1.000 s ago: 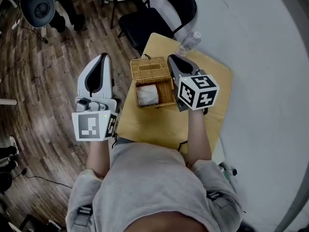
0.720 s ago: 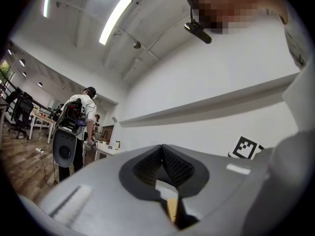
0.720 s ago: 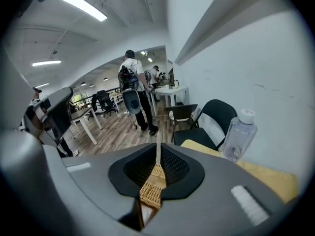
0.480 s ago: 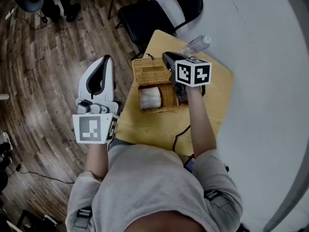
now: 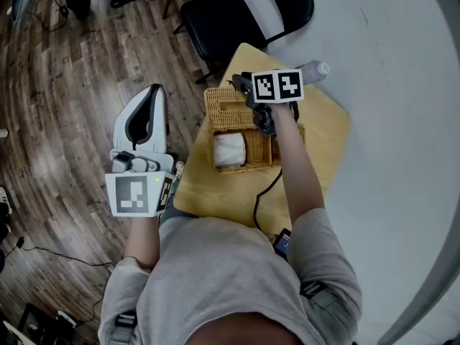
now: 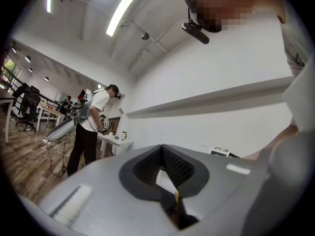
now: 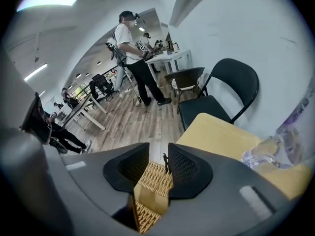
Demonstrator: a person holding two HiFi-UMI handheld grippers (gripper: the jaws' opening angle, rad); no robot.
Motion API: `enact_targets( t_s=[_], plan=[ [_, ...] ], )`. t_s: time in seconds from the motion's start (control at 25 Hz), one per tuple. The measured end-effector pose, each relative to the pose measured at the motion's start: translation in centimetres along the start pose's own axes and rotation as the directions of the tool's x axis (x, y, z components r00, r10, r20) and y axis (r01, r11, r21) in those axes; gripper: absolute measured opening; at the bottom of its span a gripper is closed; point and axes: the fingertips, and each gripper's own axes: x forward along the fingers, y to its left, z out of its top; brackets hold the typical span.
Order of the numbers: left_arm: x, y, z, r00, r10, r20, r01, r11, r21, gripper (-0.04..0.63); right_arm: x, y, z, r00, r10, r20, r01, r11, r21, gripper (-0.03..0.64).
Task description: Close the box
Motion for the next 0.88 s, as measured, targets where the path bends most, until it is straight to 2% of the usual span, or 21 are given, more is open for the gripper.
enact_targets(
  t_s=[0.24, 0.36, 0.68, 0.72, 0.76, 0.88],
  plan=[
    [0.0, 1.8, -1.2, 0.999, 0.03, -0.02, -0.031, 0.999, -0.011, 0.058, 3.6, -0.8, -0.6, 0.992, -0.007, -0.123, 0.006, 1.0, -0.01, 0.117],
    [-0.1, 2.3, -1.7, 0.999, 0.041, -0.029, -0.041, 0.999, -0.014, 0.057, 4.8, -1.4, -1.1, 0.985, -0.037, -0.169, 0.033, 0.999, -0.024, 0.117],
    [-0.1, 3.1, -2.2, 0.997, 0.063, -0.038, -0.064, 0.998, -0.018, 0.058, 6.4, -2.5, -3.1, 0.947, -0.097, -0.307, 0.077, 0.994, -0.078, 0.111],
    [-0.1, 3.1, -2.2, 0.997, 0.064, -0.038, -0.065, 0.998, -0.018, 0.058, 6.4, -2.6, -3.3, 0.944, -0.1, -0.314, 0.079, 0.994, -0.079, 0.084],
    [-0.1, 3.0, -2.2, 0.997, 0.065, -0.038, -0.065, 0.998, -0.018, 0.058, 6.3, -2.6, -3.2, 0.944, -0.104, -0.312, 0.084, 0.994, -0.076, 0.017],
    [-0.1, 2.8, -2.0, 0.997, 0.065, -0.034, -0.065, 0.998, -0.016, 0.058, 5.6, -2.5, -2.7, 0.957, -0.098, -0.272, 0.084, 0.995, -0.061, 0.015]
  ],
)
